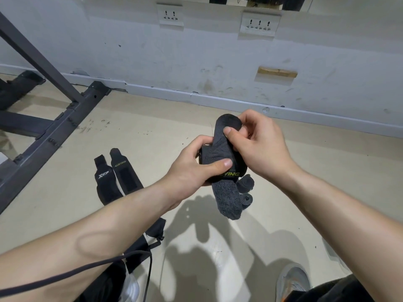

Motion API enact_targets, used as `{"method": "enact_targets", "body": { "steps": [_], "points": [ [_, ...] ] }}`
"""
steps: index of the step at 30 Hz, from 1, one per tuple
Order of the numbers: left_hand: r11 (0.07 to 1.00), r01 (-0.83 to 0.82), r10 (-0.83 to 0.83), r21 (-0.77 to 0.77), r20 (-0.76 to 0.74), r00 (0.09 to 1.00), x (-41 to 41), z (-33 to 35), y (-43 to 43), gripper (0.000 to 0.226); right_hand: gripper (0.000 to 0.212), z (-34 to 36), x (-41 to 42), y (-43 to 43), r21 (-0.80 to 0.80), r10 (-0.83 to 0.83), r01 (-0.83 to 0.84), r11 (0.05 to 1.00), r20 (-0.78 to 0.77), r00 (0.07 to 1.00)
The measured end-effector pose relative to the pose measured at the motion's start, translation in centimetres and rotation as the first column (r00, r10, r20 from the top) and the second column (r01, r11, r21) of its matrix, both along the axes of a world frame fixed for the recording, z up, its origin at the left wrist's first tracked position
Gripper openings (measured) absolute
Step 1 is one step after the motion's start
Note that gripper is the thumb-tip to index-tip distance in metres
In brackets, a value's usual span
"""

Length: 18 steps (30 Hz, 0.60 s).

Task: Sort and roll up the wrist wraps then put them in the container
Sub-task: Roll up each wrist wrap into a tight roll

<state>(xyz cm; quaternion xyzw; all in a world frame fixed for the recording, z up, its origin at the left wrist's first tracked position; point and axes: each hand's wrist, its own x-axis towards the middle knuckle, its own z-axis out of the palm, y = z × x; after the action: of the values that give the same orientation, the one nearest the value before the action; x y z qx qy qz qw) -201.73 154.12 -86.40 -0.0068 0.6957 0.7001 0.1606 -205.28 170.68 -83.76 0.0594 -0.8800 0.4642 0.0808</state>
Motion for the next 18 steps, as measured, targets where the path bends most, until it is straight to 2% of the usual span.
{"method": "enact_targets", "body": {
  "steps": [6,10,15,18],
  "points": [
    [0.995,0.046,-0.056,-0.089,-0.111,0.992,-0.1,0.3,-0.5,0.038,0.023,0.0,-0.2,0.0,-0.029,-0.033,0.037,0.999,0.132,0.991],
    [0.992,0.049,-0.067,-0.117,-0.159,0.985,-0.1,0.3,-0.7,0.049,0.022,0.2,-0.3,0.3,-0.168,0.024,0.020,0.986,0.252,0.967],
    [0.984,0.081,-0.111,-0.156,-0.194,0.975,0.1,0.7,-1.1,0.076,0.018,0.3,-0.1,0.2,-0.277,0.093,0.043,0.960,0.461,0.882],
    [0.975,0.105,-0.150,-0.196,-0.235,0.960,0.3,1.0,-1.2,0.071,0.019,0.2,-0.1,0.2,-0.337,0.112,0.104,0.936,0.562,0.819]
  ]
}}
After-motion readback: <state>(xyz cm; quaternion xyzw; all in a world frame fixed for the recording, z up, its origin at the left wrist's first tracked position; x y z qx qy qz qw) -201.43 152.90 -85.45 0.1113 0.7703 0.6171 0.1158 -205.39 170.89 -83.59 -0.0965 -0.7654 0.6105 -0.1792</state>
